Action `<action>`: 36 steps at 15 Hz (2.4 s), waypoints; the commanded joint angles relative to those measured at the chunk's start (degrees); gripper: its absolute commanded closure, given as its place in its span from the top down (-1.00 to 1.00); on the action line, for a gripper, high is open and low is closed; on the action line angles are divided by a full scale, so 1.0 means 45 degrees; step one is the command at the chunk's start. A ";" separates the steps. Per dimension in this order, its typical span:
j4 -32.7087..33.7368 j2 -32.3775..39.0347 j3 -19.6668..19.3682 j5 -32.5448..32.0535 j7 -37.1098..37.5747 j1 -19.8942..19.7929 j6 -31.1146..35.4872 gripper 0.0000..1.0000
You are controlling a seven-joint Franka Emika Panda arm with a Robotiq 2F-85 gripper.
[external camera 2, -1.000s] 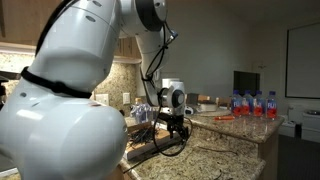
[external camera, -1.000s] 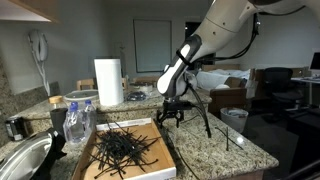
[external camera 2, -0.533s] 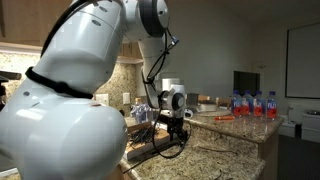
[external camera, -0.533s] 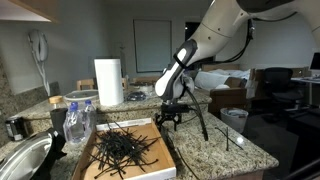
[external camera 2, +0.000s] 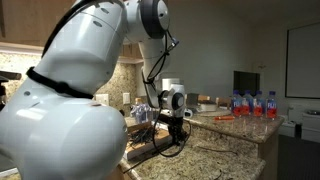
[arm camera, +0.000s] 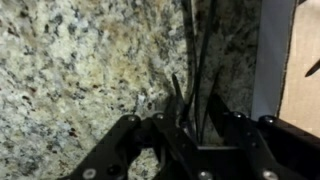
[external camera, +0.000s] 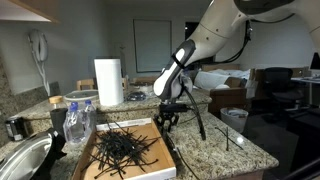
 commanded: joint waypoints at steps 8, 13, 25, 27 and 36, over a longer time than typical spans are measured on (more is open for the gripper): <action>-0.0022 0.0214 0.0134 0.0360 -0.0120 0.0029 0.0147 -0.88; -0.0408 -0.0777 0.0411 0.0647 -0.0336 0.0006 0.0283 -0.90; -0.0424 -0.3868 0.1391 0.0799 -0.0642 0.0303 -0.0234 -0.91; -0.0069 -0.3806 0.1806 0.0836 -0.0709 0.0583 -0.0650 -0.90; 0.2414 -0.1368 0.2252 -0.1054 0.1374 0.2615 -0.3258 -0.90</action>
